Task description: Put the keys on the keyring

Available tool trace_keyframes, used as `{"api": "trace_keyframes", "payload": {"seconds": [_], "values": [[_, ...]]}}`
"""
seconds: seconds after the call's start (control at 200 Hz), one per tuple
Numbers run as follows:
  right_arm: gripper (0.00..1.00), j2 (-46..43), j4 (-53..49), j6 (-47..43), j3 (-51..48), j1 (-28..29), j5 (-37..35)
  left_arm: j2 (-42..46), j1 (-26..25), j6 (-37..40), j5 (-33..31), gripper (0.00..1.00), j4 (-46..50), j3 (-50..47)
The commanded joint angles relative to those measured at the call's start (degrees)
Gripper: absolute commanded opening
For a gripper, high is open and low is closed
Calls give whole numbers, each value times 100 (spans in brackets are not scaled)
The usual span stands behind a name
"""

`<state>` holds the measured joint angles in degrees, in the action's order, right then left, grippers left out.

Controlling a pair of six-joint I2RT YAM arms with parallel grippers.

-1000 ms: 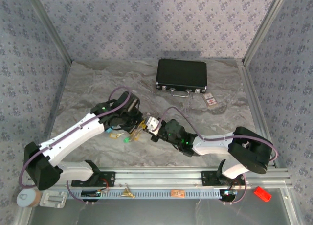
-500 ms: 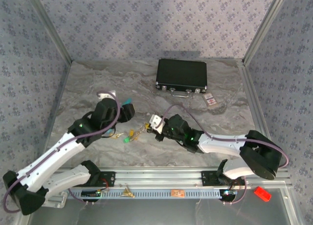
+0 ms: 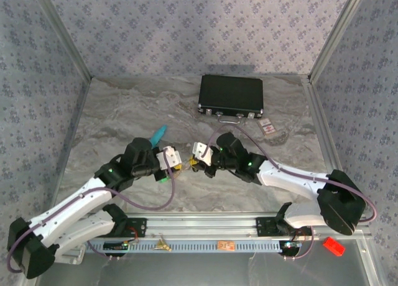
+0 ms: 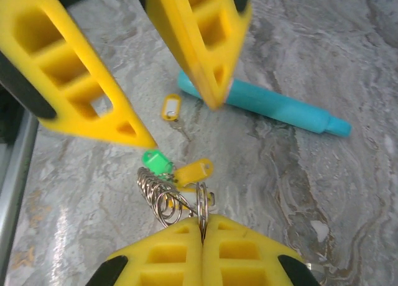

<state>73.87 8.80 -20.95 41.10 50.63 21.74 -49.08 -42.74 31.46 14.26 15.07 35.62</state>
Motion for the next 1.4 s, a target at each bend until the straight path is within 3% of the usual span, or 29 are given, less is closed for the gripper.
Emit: {"api": "trace_keyframes", "payload": {"seconds": [0.0, 0.235, 0.52, 0.77, 0.93, 1.009, 1.064, 1.254, 1.399], "values": [[0, -167, -545, -271, 292, -13, 376, -162, 49, 757, 684, 32, -657, -115], [0, -180, -777, -426, 423, 20, 476, -343, 116, 573, 957, 29, -1015, -222], [0, -144, -815, -498, 539, 69, 410, -460, 125, 643, 1191, 27, -643, -145], [0, -118, -777, -502, 610, 148, 440, -572, 121, 684, 1183, 17, -611, -83], [0, -172, -720, -422, 584, 153, 368, -573, 119, 640, 1243, 4, -611, -70], [22, -329, -536, -173, 393, 36, 353, -534, 135, 523, 1254, 0, -683, -135], [28, -451, -434, -4, 202, -82, 358, -466, 163, 323, 1306, 0, -879, -253], [32, -689, -144, 372, -293, -176, 346, -218, 173, -640, 1421, 0, -1850, -794], [34, -617, 144, 530, -376, -167, 446, -53, 173, -908, 1408, 0, -2118, -1016]]}}
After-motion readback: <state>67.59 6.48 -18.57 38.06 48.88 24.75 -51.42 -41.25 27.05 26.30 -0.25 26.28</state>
